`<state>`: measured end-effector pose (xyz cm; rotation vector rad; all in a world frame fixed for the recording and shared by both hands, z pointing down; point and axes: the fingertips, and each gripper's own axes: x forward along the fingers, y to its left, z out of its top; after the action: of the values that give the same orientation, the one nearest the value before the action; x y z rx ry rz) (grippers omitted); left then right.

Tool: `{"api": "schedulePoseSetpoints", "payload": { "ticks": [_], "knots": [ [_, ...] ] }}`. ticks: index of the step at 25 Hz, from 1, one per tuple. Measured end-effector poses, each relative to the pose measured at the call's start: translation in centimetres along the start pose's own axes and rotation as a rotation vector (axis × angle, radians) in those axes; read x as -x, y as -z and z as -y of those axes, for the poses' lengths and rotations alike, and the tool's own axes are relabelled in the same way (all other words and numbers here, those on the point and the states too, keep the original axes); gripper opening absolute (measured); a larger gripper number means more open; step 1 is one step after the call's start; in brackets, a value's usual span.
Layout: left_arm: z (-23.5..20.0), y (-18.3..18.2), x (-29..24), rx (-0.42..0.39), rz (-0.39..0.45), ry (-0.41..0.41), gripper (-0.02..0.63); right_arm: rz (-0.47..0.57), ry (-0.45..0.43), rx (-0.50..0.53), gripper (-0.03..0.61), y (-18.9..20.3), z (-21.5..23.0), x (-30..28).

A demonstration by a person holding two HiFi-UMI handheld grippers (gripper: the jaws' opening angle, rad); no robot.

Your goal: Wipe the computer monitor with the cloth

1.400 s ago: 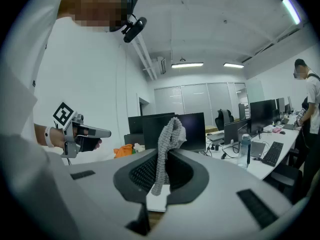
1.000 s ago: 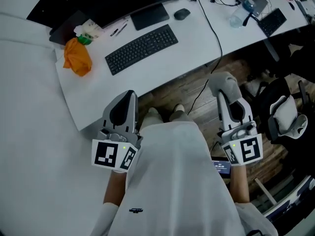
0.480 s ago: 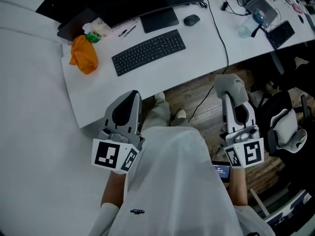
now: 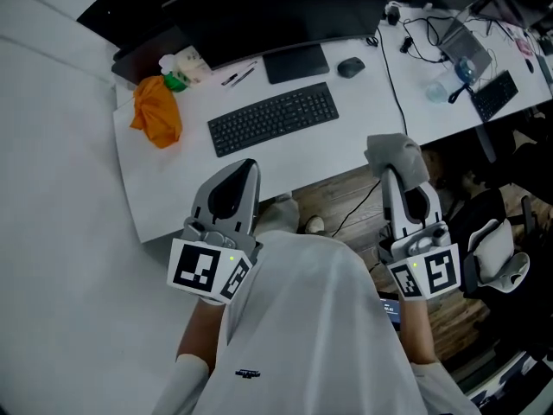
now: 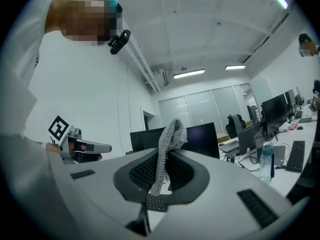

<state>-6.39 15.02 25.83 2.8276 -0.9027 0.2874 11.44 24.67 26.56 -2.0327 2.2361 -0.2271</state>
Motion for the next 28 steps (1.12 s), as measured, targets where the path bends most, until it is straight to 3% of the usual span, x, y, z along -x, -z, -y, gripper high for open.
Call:
{"api": "schedulePoseSetpoints", "payload": {
  "ticks": [13,28],
  "knots": [
    [-10.2,-4.2,-5.5,0.023,0.025,0.038,0.018,-0.003,-0.045,0.060,0.015,-2.6,-2.7,-13.5],
    [-20.9,-8.5,-8.1,0.022,0.041,0.016,0.018,0.039,-0.190,0.135,0.015,-7.3,-9.8,-28.5]
  ]
}}
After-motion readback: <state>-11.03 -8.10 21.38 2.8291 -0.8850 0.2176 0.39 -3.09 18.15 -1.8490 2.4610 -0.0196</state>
